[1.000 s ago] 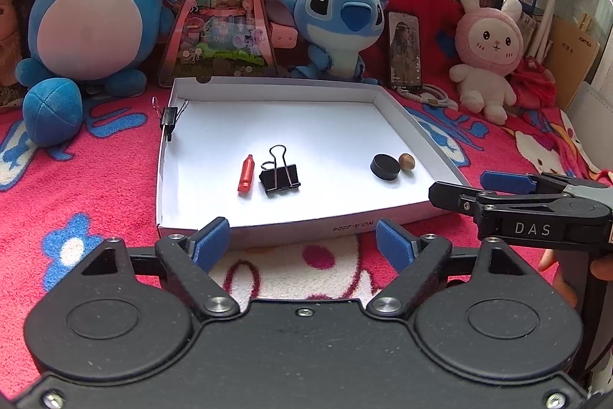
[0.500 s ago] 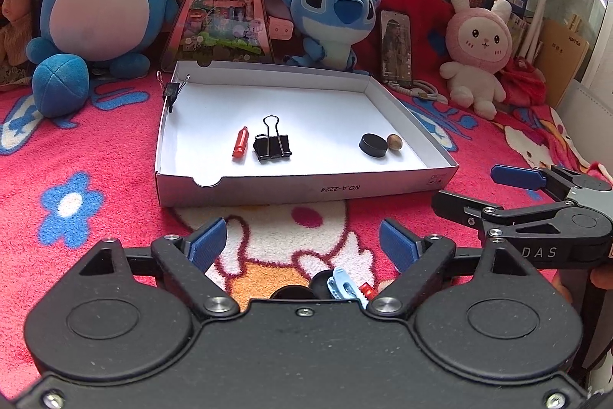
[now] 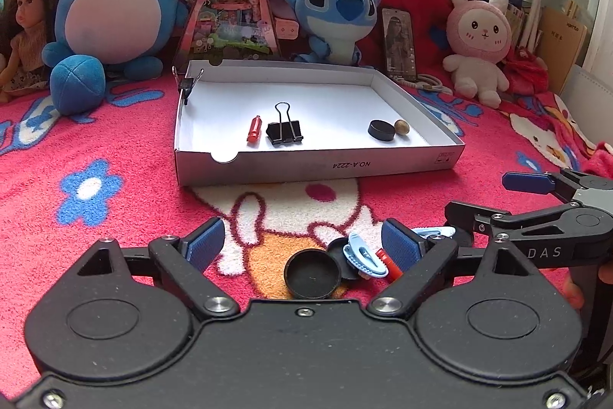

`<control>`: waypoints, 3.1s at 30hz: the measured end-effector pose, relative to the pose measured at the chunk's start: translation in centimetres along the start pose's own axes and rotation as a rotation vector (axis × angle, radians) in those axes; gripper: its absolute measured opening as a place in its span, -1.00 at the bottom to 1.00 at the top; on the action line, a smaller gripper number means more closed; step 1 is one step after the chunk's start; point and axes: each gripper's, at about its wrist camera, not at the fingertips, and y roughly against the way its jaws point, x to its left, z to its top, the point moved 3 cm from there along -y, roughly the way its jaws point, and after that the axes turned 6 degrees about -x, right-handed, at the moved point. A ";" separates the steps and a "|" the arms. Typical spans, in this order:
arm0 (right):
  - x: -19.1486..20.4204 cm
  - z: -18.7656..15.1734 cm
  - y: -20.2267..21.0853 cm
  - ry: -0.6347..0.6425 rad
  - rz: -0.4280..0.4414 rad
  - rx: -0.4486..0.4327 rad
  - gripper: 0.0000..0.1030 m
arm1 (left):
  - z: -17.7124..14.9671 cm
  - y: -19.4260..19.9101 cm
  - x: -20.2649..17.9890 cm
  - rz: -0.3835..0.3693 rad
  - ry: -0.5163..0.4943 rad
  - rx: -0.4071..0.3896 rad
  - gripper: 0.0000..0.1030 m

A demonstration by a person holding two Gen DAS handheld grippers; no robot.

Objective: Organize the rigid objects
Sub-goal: 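Withdraw both tools from the tray toward the remaining objects, then close the left gripper on a black lid while the right grips another black lid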

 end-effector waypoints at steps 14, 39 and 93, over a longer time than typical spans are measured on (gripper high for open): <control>0.4 -1.1 0.4 -0.015 -0.005 0.014 1.00 | -1.3 0.5 0.1 0.035 -0.011 0.015 0.78; 1.3 -2.5 1.1 0.010 0.003 0.025 0.80 | -2.7 1.4 0.3 0.064 -0.020 0.031 0.14; 1.8 -1.6 1.1 0.010 -0.007 0.008 -0.31 | -0.1 0.3 -1.0 0.089 -0.065 -0.023 -0.41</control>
